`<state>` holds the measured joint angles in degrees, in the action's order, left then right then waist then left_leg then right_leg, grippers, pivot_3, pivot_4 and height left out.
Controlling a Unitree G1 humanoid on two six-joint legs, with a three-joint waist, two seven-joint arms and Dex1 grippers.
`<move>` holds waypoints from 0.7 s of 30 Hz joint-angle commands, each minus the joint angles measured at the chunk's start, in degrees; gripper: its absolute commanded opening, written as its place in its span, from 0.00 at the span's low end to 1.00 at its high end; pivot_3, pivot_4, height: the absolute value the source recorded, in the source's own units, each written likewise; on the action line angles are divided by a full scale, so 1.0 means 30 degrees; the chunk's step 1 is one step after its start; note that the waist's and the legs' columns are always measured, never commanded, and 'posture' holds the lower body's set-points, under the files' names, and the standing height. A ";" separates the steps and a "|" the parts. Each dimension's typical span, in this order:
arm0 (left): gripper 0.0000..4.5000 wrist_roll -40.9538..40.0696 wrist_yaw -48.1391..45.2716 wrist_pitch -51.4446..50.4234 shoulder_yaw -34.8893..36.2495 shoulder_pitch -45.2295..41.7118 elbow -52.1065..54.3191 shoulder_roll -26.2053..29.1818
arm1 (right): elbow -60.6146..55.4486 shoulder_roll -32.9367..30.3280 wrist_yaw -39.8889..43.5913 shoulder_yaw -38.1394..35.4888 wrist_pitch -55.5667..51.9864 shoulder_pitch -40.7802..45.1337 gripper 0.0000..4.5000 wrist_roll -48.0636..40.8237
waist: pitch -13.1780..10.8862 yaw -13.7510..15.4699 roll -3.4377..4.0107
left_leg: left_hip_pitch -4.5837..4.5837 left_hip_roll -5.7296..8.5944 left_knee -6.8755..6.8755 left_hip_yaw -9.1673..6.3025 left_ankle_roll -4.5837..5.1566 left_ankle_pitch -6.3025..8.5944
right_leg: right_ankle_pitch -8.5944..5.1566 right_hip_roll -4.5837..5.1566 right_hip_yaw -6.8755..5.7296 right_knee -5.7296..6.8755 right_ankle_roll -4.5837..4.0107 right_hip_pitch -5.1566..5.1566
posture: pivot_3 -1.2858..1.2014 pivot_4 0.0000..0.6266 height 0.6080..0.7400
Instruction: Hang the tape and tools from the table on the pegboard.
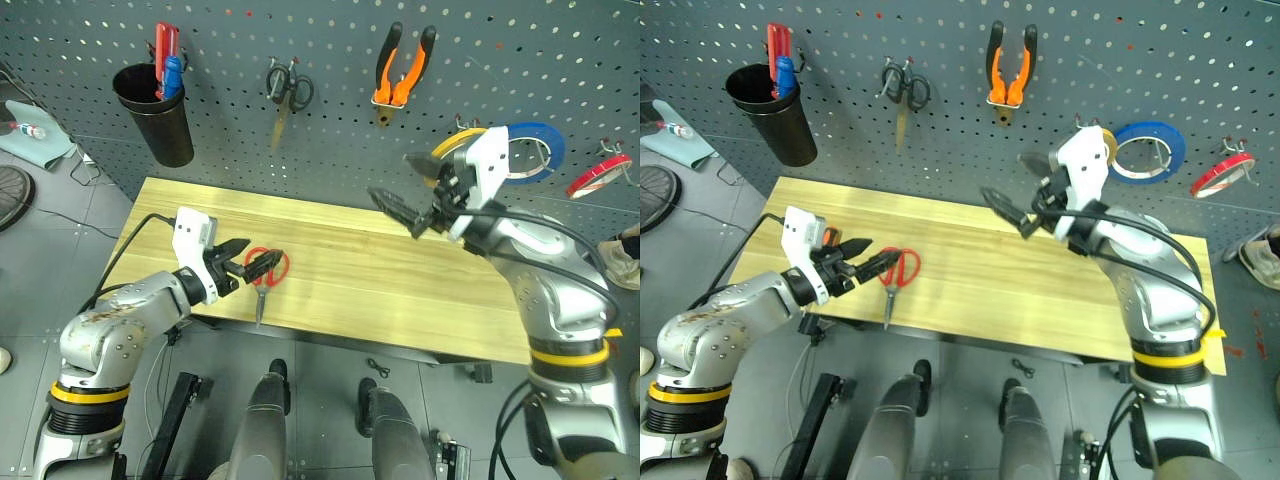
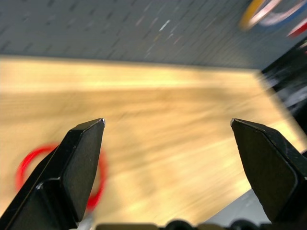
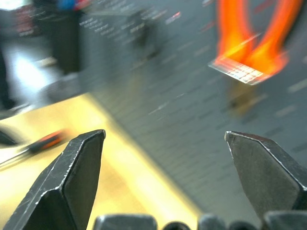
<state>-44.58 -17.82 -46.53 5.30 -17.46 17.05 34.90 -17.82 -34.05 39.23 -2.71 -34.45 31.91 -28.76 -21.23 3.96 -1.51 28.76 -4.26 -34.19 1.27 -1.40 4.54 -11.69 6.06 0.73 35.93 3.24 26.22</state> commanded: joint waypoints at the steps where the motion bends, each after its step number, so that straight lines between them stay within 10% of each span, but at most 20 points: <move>1: 1.00 0.3007 0.1120 0.0765 -0.1878 0.0720 -0.0036 -0.0770 | -0.1174 -0.1370 0.3490 0.0368 -0.0007 -0.1358 0.99 -0.1396 | -0.0002 -0.0022 -0.0003 | 0.0013 0.0000 -0.0002 0.0009 0.0002 -0.0001 | -0.0002 0.0001 0.0006 -0.0023 -0.0008 0.0009 | 0.55 0.64 1.00; 21: 1.00 0.8434 0.3682 -0.1352 -0.2941 0.0800 -0.3317 -0.4254 | 0.1676 -0.2710 0.8708 0.2558 0.4157 -0.2662 0.99 0.1115 | -0.0407 -0.0522 -0.0084 | -0.0002 -0.0006 -0.0034 0.0018 0.0010 -0.0003 | -0.0092 0.0004 0.0026 0.0035 0.0087 0.0027 | 0.52 0.77 1.00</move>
<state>-20.29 -6.39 -49.53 -2.78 -15.36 7.84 22.75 -12.65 -41.89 64.11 5.58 -24.68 24.71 -25.93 -22.45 2.39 -1.76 28.75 -4.27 -34.30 1.32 -1.37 4.53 -11.97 6.07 0.81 36.04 3.48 26.29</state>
